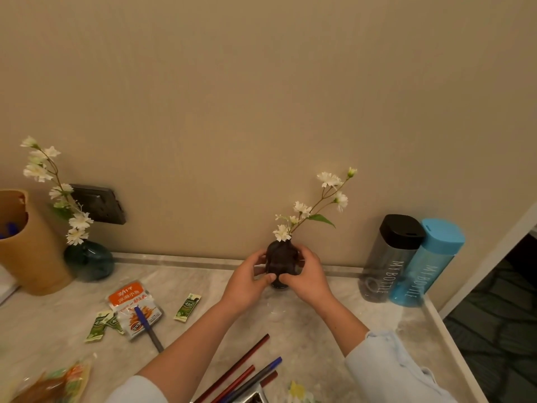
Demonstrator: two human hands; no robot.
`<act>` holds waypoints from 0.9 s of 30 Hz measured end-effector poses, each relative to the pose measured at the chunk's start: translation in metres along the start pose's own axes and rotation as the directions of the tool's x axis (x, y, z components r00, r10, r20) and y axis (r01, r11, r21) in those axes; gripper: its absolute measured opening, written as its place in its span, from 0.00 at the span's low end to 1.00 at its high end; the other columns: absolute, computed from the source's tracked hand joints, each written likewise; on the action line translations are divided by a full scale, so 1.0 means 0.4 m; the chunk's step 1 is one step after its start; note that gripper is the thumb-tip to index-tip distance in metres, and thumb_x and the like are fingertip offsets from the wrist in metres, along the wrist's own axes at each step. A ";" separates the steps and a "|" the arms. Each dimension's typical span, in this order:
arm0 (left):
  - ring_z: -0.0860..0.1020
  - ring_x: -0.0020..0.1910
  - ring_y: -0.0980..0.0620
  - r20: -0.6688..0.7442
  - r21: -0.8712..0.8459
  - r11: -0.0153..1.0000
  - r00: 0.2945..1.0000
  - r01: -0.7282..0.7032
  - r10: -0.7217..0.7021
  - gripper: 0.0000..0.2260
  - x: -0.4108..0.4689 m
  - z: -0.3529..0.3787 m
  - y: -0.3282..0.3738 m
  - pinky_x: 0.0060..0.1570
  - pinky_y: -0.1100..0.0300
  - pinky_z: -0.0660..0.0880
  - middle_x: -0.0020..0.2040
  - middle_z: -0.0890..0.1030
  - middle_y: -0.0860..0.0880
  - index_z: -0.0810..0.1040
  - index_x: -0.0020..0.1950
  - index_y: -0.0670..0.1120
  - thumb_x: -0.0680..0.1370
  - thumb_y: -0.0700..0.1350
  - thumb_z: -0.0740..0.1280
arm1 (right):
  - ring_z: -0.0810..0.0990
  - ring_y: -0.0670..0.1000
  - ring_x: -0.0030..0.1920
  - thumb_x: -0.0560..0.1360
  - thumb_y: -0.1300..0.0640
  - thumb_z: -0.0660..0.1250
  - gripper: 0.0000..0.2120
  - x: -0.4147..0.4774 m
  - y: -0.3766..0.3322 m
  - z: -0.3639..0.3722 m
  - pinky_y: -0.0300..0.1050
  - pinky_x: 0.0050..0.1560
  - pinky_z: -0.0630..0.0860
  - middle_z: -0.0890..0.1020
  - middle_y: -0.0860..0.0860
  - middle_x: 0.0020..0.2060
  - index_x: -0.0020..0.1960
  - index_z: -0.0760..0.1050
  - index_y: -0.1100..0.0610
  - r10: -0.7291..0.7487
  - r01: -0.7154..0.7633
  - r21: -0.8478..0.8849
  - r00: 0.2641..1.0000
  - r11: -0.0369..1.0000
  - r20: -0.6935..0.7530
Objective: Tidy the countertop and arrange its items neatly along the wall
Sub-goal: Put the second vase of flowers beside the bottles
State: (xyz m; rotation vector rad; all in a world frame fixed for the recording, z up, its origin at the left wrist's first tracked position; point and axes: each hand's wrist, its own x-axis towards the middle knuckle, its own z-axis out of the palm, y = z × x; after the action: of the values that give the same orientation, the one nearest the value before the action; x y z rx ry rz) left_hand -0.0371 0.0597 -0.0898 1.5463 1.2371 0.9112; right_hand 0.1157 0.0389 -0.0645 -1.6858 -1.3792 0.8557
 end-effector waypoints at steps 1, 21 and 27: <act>0.79 0.57 0.57 0.000 0.001 1.000 1.000 -0.001 0.001 0.24 -0.001 0.001 0.002 0.54 0.62 0.76 0.57 0.77 0.58 0.69 0.67 0.54 0.75 0.37 0.71 | 0.74 0.47 0.55 0.64 0.63 0.76 0.33 -0.001 0.001 0.004 0.37 0.58 0.70 0.73 0.54 0.62 0.67 0.70 0.54 -0.002 0.002 0.002 1.000 1.000 -0.009; 0.78 0.51 0.53 -0.121 0.125 0.989 0.991 0.076 -0.061 0.19 -0.201 -0.072 0.017 0.52 0.58 0.76 0.59 0.78 0.49 0.70 0.68 0.49 0.78 0.42 0.68 | 0.75 0.50 0.52 0.70 0.61 0.73 0.28 -0.198 -0.035 0.037 0.43 0.52 0.73 0.73 0.54 0.59 0.66 0.66 0.56 0.167 -0.163 0.149 0.986 0.975 -0.014; 0.79 0.50 0.54 -0.287 0.074 0.990 0.953 0.122 -0.096 0.16 -0.303 -0.179 0.014 0.51 0.59 0.77 0.56 0.79 0.51 0.73 0.66 0.50 0.78 0.42 0.67 | 0.77 0.51 0.54 0.73 0.59 0.70 0.19 -0.256 -0.120 0.144 0.52 0.59 0.77 0.76 0.51 0.54 0.62 0.71 0.53 0.097 -0.118 0.139 0.984 0.983 0.149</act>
State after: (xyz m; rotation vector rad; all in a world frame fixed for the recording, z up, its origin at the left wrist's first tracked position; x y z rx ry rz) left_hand -0.1286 -0.0439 -0.0631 1.4351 1.5705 1.0416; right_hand 0.0249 -0.0478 -0.0467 -1.6232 -1.2927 1.1304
